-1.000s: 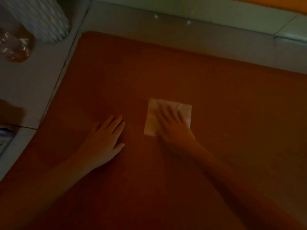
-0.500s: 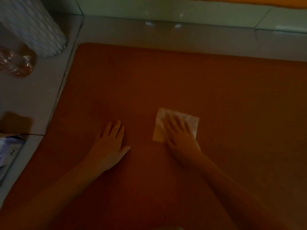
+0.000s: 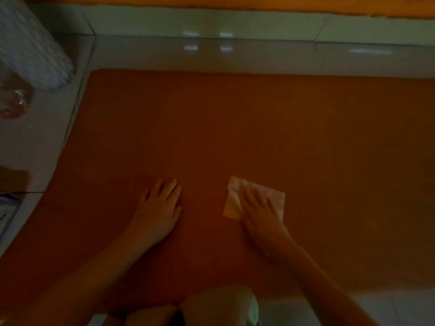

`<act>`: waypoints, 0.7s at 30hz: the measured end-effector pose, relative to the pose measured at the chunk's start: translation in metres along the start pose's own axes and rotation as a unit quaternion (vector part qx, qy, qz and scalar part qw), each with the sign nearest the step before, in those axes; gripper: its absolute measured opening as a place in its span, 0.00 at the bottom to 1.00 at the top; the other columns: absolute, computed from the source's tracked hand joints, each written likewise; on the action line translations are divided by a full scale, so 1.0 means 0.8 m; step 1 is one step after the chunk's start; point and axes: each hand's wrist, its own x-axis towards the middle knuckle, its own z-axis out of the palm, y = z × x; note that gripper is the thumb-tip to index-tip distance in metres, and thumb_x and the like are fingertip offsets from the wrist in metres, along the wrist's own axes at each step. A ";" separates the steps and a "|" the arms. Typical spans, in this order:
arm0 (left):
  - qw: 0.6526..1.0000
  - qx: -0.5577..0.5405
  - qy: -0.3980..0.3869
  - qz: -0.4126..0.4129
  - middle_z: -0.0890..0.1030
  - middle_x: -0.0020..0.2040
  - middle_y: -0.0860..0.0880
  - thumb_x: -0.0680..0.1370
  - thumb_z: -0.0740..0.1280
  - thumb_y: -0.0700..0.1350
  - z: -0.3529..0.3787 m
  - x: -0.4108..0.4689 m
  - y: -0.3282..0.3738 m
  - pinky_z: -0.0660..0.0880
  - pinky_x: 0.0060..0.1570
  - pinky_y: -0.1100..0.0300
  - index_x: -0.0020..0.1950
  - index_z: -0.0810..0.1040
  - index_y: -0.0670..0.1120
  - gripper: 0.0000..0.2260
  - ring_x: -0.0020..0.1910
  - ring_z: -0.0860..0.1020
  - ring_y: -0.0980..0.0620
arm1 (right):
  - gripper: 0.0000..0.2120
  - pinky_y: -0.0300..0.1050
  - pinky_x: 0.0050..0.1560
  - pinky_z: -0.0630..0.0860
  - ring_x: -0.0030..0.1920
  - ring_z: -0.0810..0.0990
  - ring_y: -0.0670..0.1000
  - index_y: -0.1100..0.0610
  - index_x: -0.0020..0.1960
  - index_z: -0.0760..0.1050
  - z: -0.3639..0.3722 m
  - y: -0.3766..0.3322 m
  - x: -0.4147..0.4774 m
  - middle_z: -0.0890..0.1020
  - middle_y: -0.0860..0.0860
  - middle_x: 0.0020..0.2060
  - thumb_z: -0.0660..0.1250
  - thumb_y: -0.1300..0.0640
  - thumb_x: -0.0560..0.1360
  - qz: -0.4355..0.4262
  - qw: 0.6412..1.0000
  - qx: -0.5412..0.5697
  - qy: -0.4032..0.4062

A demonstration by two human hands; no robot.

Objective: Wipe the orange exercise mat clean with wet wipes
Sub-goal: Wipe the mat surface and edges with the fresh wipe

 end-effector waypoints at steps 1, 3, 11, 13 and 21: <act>1.000 0.001 0.003 -0.002 0.41 0.79 0.52 0.84 0.47 0.55 0.001 -0.001 0.002 0.44 0.75 0.47 0.80 0.44 0.51 0.26 0.78 0.41 0.46 | 0.23 0.53 0.73 0.33 0.73 0.29 0.50 0.43 0.72 0.28 0.000 -0.007 -0.014 0.31 0.45 0.73 0.36 0.48 0.81 -0.011 0.999 0.029 -0.012; 1.000 0.001 0.016 -0.006 0.43 0.79 0.52 0.84 0.47 0.54 0.002 -0.001 0.006 0.46 0.75 0.46 0.80 0.46 0.50 0.25 0.78 0.43 0.45 | 0.22 0.49 0.72 0.31 0.72 0.29 0.46 0.39 0.71 0.32 -0.004 -0.004 -0.037 0.33 0.41 0.71 0.42 0.49 0.84 -0.008 0.998 0.064 -0.020; 0.999 -0.024 -0.002 -0.024 0.44 0.80 0.49 0.82 0.47 0.61 -0.007 -0.002 0.017 0.48 0.75 0.41 0.79 0.48 0.47 0.29 0.78 0.44 0.44 | 0.32 0.60 0.73 0.40 0.75 0.33 0.59 0.58 0.70 0.26 -0.032 0.048 -0.064 0.31 0.54 0.73 0.47 0.50 0.83 0.127 0.989 -0.043 -0.067; 0.999 -0.029 -0.014 -0.027 0.43 0.80 0.49 0.82 0.48 0.62 -0.008 -0.002 0.018 0.48 0.74 0.40 0.80 0.47 0.47 0.31 0.78 0.44 0.43 | 0.31 0.63 0.73 0.42 0.75 0.35 0.62 0.56 0.76 0.31 -0.026 0.040 -0.063 0.34 0.56 0.75 0.42 0.46 0.81 0.119 0.988 -0.029 -0.090; 0.998 -0.052 0.004 -0.025 0.44 0.80 0.48 0.82 0.50 0.60 -0.005 -0.011 0.016 0.48 0.74 0.39 0.79 0.49 0.47 0.30 0.78 0.45 0.44 | 0.30 0.46 0.75 0.41 0.76 0.44 0.48 0.52 0.76 0.41 -0.032 0.028 -0.131 0.47 0.46 0.76 0.48 0.41 0.81 0.014 0.999 -0.003 -0.040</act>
